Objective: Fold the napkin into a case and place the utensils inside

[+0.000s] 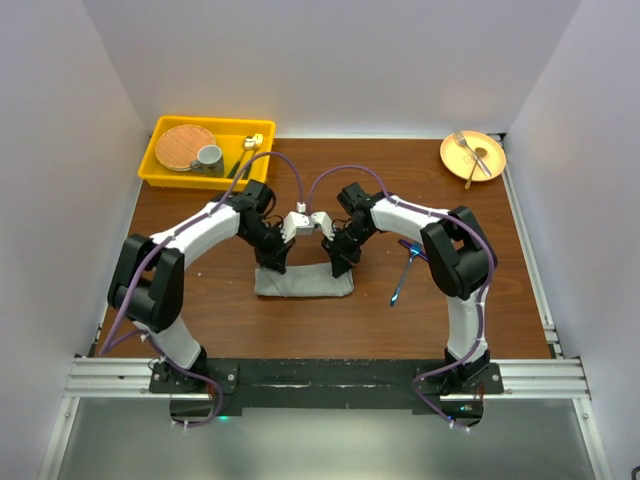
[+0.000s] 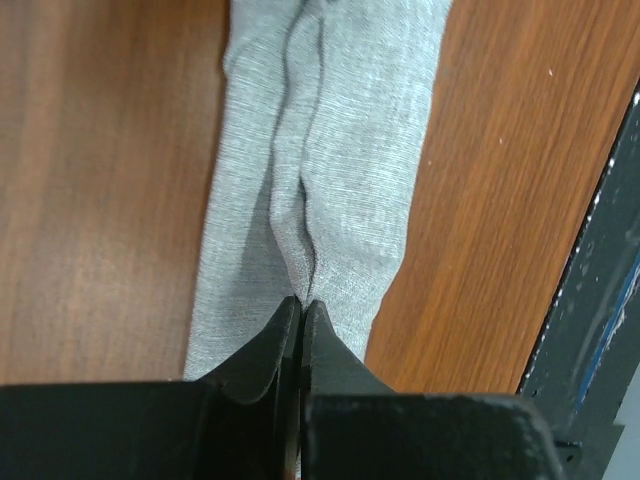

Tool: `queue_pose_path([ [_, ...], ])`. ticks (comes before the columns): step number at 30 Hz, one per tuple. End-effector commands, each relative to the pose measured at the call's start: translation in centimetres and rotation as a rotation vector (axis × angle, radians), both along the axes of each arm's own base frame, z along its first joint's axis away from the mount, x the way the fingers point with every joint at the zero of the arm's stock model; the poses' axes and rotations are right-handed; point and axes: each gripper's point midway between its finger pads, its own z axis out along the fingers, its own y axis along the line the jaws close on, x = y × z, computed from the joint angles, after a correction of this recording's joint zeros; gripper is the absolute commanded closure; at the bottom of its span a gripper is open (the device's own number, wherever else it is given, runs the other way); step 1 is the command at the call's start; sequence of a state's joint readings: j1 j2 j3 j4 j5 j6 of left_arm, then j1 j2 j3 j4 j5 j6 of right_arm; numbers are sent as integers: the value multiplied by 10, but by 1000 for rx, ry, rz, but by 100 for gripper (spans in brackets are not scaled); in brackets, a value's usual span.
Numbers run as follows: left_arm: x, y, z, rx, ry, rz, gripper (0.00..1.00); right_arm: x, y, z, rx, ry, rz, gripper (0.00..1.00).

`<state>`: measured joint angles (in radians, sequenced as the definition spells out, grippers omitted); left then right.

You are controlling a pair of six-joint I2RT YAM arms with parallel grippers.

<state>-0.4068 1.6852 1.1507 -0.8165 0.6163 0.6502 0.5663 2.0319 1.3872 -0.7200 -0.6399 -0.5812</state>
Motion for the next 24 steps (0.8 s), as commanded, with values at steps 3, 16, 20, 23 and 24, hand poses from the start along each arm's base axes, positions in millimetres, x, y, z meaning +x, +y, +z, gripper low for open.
queue_pose_path([
  [3, 29, 4, -13, -32, 15, 79, 100, 19, -18, -25, -72, -82, 14, 100],
  [16, 13, 20, -70, -23, 135, 179, 100, 24, 2, 19, 29, -67, -40, 100],
  [20, 10, 21, -73, -29, 133, 184, 100, 24, 15, 48, 109, -63, -67, 100],
  [23, 7, 22, -74, -27, 128, 182, 100, 25, 23, 65, 155, -52, -100, 100],
  [24, 7, 22, -73, -28, 125, 183, 100, 25, 25, 69, 168, -52, -104, 100],
])
